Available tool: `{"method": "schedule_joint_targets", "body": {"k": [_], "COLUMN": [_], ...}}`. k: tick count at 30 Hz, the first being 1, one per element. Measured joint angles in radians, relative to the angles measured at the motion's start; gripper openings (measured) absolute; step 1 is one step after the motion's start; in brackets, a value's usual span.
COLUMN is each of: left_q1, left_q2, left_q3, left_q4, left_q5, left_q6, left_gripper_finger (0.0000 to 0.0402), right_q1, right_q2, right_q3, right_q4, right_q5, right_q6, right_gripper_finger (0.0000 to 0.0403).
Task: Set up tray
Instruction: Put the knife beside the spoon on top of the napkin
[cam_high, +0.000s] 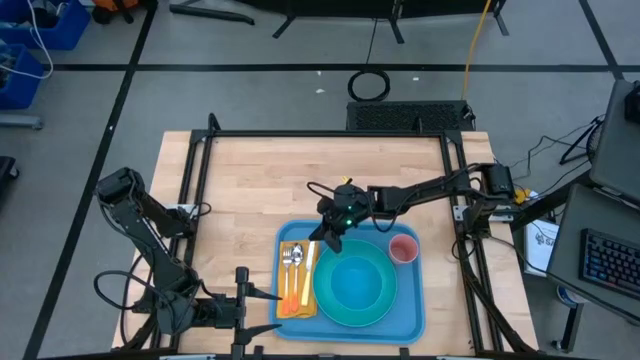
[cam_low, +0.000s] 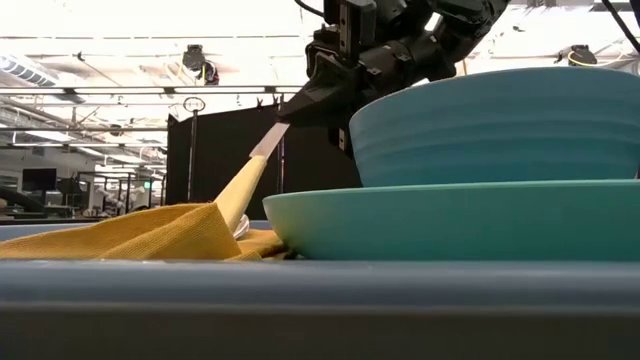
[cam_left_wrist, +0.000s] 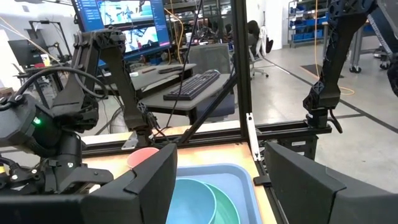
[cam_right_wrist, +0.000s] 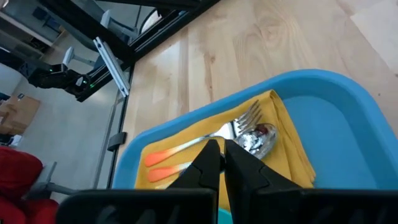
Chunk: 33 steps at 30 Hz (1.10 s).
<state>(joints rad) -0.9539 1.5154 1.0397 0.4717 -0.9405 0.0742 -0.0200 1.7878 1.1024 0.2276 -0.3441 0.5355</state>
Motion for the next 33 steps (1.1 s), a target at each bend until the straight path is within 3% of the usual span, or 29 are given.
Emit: {"method": "schedule_joint_targets", "body": {"k": [16,33], "left_q1": [0.000,0.000], "left_q2": [0.000,0.000], "left_q3": [0.000,0.000], "left_q4": [0.000,-0.007], "left_q5": [-0.001,-0.001], "left_q6": [0.000,0.000], "left_gripper_finger": [0.0248,0.0248], "right_q1": [-0.034,-0.072], "right_q2": [0.020,0.121], "right_q3": [-0.002,-0.002], "right_q4": [-0.001,0.066], "right_q5": [-0.004,-0.104], "right_q6": [-0.006,0.057], "right_gripper_finger": [0.0001,0.0001]}}
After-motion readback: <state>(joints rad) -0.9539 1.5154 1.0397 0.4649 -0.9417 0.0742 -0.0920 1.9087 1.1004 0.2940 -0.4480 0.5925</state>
